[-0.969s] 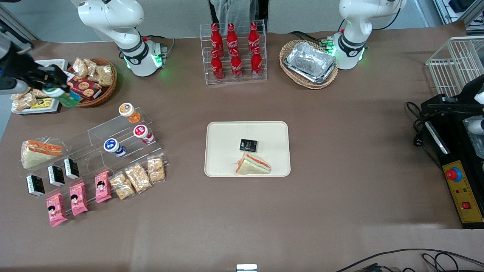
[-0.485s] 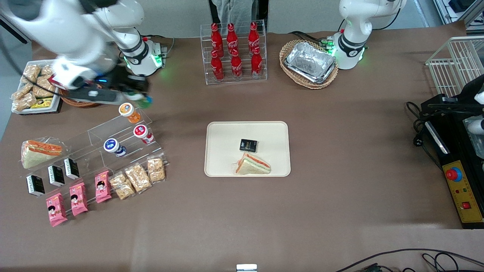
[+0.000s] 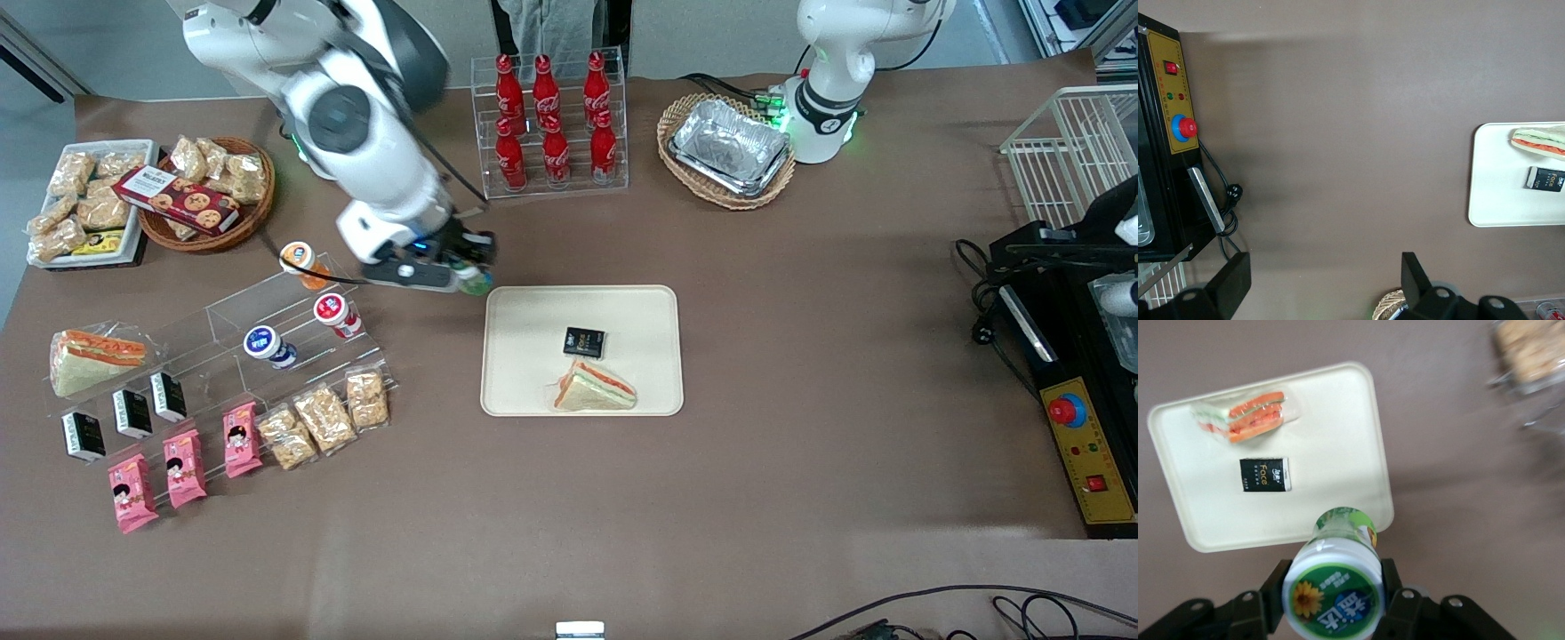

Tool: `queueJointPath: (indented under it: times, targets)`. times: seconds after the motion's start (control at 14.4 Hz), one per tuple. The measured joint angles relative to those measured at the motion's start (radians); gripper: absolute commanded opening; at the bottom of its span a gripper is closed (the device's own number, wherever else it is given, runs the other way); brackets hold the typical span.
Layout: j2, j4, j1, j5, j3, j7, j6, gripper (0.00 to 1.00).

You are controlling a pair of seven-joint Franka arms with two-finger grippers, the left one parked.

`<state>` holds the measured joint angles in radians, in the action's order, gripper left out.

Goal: Place green gum on tray
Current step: 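Carry the green gum bottle over the cream tray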

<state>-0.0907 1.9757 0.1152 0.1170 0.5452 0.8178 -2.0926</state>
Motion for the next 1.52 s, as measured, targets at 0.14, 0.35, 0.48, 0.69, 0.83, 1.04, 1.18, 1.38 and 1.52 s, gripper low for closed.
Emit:
queueJointPath:
  times: [0.14, 0.35, 0.48, 0.69, 0.83, 1.04, 1.18, 1.38, 1.52]
  targets:
    - [-0.02, 0.123, 0.041, 0.0, 0.001, 0.024, -0.159, 0.02]
    - [-0.055, 0.216, 0.061, -0.017, 0.0, 0.024, -0.269, 0.01]
    - [-0.091, 0.226, 0.069, -0.083, 0.0, 0.026, -0.283, 0.01]
    - [-0.155, 0.228, 0.07, -0.121, -0.001, 0.033, -0.352, 0.01]
    - [-0.197, 0.226, 0.071, -0.163, -0.002, 0.037, -0.396, 0.01]
    - [-0.26, 0.211, 0.078, -0.238, -0.002, 0.076, -0.433, 0.02]
    - [-0.304, 0.19, 0.089, -0.332, -0.003, 0.117, -0.438, 0.12]
    - [-0.34, 0.172, 0.094, -0.381, -0.003, 0.164, -0.441, 0.85]
    - [-0.347, 0.16, 0.094, -0.381, -0.004, 0.167, -0.441, 1.0]
